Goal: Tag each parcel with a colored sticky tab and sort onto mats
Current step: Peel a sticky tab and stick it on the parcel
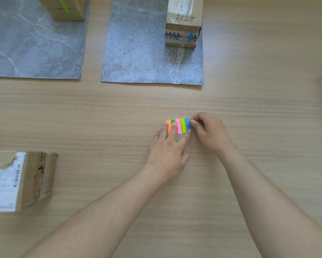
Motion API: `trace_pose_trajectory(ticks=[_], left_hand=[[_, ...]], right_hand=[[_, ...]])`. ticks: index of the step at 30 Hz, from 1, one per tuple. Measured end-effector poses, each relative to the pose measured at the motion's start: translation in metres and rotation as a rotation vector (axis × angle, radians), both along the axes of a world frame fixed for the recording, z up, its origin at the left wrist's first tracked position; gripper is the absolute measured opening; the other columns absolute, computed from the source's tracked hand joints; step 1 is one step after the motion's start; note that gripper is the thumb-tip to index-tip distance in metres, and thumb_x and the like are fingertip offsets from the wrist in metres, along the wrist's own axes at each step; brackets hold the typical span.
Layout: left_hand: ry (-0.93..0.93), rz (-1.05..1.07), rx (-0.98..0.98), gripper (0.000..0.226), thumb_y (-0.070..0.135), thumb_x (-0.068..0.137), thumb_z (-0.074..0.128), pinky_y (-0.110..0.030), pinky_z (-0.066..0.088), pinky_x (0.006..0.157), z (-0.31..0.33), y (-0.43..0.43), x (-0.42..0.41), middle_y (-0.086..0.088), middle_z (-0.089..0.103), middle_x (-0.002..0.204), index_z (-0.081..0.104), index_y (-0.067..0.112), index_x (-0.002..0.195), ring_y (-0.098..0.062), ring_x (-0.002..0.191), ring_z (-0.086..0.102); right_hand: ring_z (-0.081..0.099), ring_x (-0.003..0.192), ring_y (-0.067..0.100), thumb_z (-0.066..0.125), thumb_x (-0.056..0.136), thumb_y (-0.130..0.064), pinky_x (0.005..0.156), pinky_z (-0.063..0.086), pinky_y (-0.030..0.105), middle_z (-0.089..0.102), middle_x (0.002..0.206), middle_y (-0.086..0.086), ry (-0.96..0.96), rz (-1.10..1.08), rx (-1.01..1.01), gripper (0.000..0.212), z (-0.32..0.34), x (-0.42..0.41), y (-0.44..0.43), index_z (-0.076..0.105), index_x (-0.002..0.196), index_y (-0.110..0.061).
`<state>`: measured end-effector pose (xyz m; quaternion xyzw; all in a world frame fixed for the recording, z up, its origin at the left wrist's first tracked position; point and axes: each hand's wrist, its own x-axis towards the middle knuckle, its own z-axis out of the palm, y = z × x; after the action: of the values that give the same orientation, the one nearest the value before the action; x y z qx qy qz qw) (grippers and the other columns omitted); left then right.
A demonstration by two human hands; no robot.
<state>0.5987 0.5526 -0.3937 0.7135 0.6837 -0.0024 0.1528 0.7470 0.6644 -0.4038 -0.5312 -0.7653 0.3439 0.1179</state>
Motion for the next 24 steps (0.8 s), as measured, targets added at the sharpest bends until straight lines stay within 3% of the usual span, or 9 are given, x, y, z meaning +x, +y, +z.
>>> trace_pose_trajectory(ticks=[2,4,7,10,13,16,18,20,24], left_hand=[[0.004,-0.012,0.0,0.065,0.044,0.085,0.05,-0.053,0.04,0.106,-0.001,-0.001,-0.001,-0.018,0.042,0.149,0.044,0.032,0.148,-0.043,0.139,0.037],[0.005,-0.018,-0.01,0.065,0.045,0.085,0.05,-0.052,0.038,0.107,0.0,0.0,-0.002,-0.017,0.04,0.151,0.043,0.034,0.148,-0.043,0.14,0.035],[0.011,-0.033,-0.021,0.064,0.046,0.086,0.049,-0.05,0.039,0.105,0.001,0.002,-0.003,-0.017,0.038,0.152,0.042,0.035,0.149,-0.042,0.139,0.035],[-0.007,-0.039,0.006,0.061,0.045,0.086,0.047,-0.047,0.042,0.098,0.004,0.006,-0.007,-0.015,0.039,0.149,0.046,0.037,0.146,-0.039,0.133,0.039],[-0.258,0.038,0.078,0.052,0.041,0.087,0.043,-0.042,0.05,0.088,0.015,0.018,-0.017,-0.011,0.053,0.128,0.06,0.029,0.135,-0.033,0.106,0.054],[-0.7,0.453,0.177,0.024,0.029,0.09,0.064,-0.033,0.054,0.082,0.041,0.026,-0.026,0.001,0.068,0.102,0.076,0.019,0.108,-0.017,0.085,0.065],[-1.0,0.759,0.084,0.012,0.025,0.089,0.072,-0.031,0.057,0.077,0.067,0.029,-0.03,-0.001,0.073,0.087,0.077,0.015,0.092,-0.012,0.072,0.066],[-1.241,0.906,-0.01,0.011,0.019,0.09,0.074,-0.032,0.06,0.074,0.088,0.025,-0.035,-0.009,0.071,0.085,0.074,0.009,0.085,-0.015,0.068,0.065],[-1.355,0.919,-0.059,0.012,0.023,0.087,0.078,-0.037,0.059,0.084,0.114,-0.003,-0.044,-0.002,0.071,0.086,0.074,0.014,0.079,-0.016,0.072,0.066]], right_hand=[[0.061,0.08,0.017,0.06,0.099,-0.015,0.071,0.038,0.024,0.07,0.087,-0.001,0.013,-0.091,-0.036,0.01,-0.001,-0.003,0.0,0.069,0.095,-0.013],[0.066,0.071,0.015,0.058,0.1,-0.017,0.071,0.049,0.029,0.07,0.082,0.0,0.115,-0.312,-0.14,0.012,-0.002,-0.01,0.001,0.067,0.092,-0.016],[0.062,0.049,0.009,0.053,0.105,-0.016,0.052,0.053,0.028,0.065,0.075,0.005,0.5,-0.788,-0.323,0.014,0.007,-0.022,0.0,0.059,0.093,-0.015],[0.07,0.059,0.014,0.055,0.105,-0.014,0.055,0.055,0.025,0.069,0.076,0.006,0.893,-1.012,-0.383,0.009,0.024,-0.024,-0.005,0.058,0.097,-0.011],[0.075,0.082,0.024,0.059,0.103,-0.008,0.073,0.059,0.03,0.075,0.089,0.011,1.05,-0.886,-0.344,0.008,0.036,-0.025,-0.021,0.065,0.098,-0.005],[0.075,0.092,0.029,0.062,0.1,-0.003,0.082,0.059,0.033,0.076,0.095,0.016,1.042,-0.75,-0.258,0.008,0.05,-0.027,-0.039,0.069,0.101,0.001],[0.075,0.094,0.029,0.066,0.096,0.0,0.084,0.06,0.033,0.076,0.097,0.018,1.005,-0.666,-0.218,0.009,0.061,-0.03,-0.053,0.071,0.102,0.004],[0.076,0.094,0.03,0.07,0.093,0.002,0.085,0.06,0.035,0.077,0.096,0.015,0.969,-0.572,-0.194,0.009,0.072,-0.034,-0.068,0.073,0.101,0.003],[0.077,0.091,0.028,0.073,0.09,0.001,0.088,0.06,0.037,0.079,0.093,0.011,0.901,-0.401,-0.162,0.011,0.093,-0.041,-0.098,0.077,0.1,-0.003]])
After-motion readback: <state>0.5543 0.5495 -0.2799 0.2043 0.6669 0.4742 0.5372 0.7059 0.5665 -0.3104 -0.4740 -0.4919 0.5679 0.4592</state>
